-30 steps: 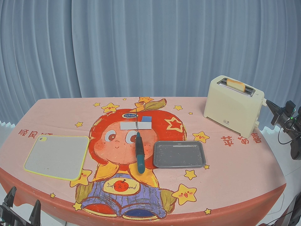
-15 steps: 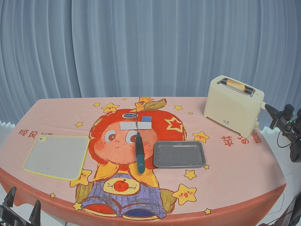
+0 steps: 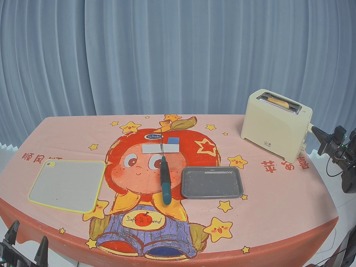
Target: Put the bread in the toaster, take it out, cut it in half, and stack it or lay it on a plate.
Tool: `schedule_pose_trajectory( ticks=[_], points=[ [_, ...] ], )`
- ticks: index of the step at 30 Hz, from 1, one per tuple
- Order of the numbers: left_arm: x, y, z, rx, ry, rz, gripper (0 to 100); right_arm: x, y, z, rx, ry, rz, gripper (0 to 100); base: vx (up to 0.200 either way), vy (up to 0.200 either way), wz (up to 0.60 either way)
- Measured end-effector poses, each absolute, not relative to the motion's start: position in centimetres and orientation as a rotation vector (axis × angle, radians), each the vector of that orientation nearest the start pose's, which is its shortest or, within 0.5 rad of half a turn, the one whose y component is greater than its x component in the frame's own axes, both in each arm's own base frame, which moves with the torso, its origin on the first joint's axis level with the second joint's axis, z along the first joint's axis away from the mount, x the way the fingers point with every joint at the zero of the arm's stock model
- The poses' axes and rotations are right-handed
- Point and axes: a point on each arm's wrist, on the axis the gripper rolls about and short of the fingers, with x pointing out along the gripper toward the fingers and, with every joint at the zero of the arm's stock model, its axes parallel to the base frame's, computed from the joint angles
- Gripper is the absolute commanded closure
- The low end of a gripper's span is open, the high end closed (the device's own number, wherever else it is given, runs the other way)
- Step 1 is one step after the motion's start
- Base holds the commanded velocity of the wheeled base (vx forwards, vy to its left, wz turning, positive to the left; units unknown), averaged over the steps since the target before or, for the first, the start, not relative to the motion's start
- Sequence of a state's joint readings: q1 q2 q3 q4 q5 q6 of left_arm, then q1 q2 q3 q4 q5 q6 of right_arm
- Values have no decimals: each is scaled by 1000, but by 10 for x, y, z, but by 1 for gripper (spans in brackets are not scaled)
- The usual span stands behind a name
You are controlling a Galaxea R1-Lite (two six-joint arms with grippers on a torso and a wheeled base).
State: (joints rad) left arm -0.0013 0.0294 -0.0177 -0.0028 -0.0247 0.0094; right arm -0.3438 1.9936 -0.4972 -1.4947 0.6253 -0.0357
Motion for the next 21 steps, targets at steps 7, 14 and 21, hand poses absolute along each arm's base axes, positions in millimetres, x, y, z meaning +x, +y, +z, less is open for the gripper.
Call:
schedule_pose_trajectory(
  ticks=[7,14,21],
  points=[
    [-22,-1,81,9,9,-26,0,296,-92,99,-28,15,281,100,0,0,0],
    [-22,-1,81,9,9,-26,0,295,-91,96,-33,27,284,100,0,0,0],
    [-22,-1,81,9,9,-27,0,297,-92,89,-49,41,285,100,0,0,0]
  ],
)
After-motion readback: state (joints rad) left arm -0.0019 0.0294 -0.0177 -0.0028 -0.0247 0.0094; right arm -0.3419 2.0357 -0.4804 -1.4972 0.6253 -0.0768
